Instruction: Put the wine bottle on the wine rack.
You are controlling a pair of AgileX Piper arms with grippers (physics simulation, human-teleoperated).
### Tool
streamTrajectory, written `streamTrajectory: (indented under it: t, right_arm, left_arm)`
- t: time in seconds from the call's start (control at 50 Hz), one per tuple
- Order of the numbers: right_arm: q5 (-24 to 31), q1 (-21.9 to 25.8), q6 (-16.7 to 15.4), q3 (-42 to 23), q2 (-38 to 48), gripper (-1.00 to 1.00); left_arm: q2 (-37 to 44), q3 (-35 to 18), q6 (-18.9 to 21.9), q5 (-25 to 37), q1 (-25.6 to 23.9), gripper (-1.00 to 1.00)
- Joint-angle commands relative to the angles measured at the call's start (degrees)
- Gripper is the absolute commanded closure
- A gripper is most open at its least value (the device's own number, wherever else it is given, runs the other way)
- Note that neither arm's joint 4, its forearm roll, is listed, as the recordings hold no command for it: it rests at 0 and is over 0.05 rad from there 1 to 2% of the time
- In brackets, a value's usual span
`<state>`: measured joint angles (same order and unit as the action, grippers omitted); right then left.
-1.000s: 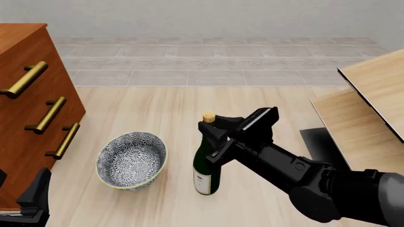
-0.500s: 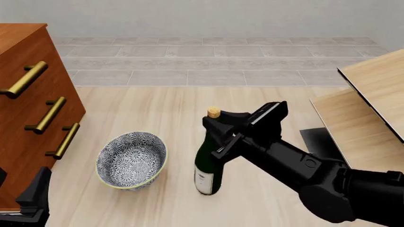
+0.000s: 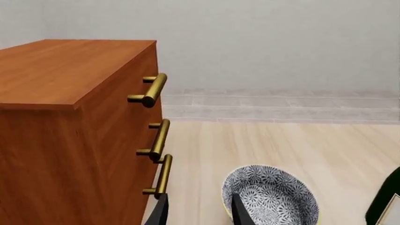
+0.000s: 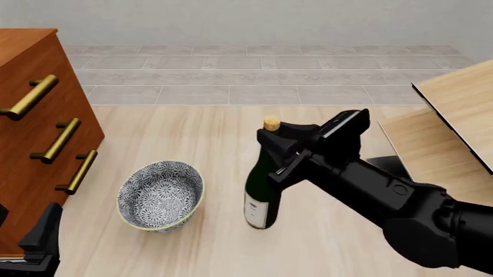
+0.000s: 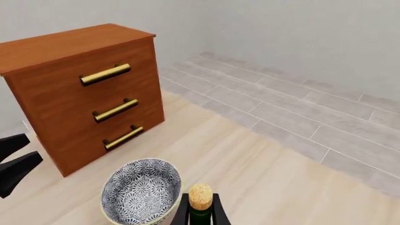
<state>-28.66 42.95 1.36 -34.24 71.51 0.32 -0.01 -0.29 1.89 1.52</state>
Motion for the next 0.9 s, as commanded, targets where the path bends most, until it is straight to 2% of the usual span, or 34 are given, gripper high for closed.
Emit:
streamTrajectory:
  t: [0.02, 0.2, 0.4, 0.72, 0.9]
  right_arm:
    - [2.94, -1.54, 0.05, -1.38, -2.68, 1.0]
    - [4.92, -2.29, 0.5, -1.4, -5.21, 1.0]
    - [8.05, -3.91, -0.56, -2.62, -8.35, 1.0]
    - [13.23, -9.41, -1.82, -5.49, -10.84, 1.0]
    - [16.49, -12.06, -1.48, -7.46, -11.65, 1.0]
  left_arm:
    - [-0.06, 0.0, -0.08, -0.2, -0.08, -1.0]
    - [-0.19, 0.0, -0.18, 0.02, 0.08, -1.0]
    - [-0.25, 0.0, -0.53, -0.13, -0.06, -1.0]
    - [-0.26, 0.0, -0.9, -0.38, -0.06, -1.0]
    - [-0.26, 0.0, -0.94, -0.51, -0.09, -1.0]
